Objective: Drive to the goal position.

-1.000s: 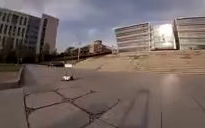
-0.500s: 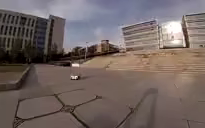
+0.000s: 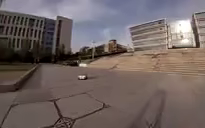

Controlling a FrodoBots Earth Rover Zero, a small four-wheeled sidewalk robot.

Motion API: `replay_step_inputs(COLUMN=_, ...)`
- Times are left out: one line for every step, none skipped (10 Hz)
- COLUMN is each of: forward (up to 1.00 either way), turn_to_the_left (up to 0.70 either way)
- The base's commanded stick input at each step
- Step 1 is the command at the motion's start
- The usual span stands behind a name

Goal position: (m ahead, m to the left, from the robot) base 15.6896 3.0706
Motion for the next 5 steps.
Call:
replay_step_inputs(forward=0.70, turn_to_the_left=0.08)
replay_step_inputs(forward=0.70, turn_to_the_left=0.03)
replay_step_inputs(forward=0.70, turn_to_the_left=0.02)
replay_step_inputs(forward=0.70, turn_to_the_left=0.02)
replay_step_inputs(forward=0.70, turn_to_the_left=0.01)
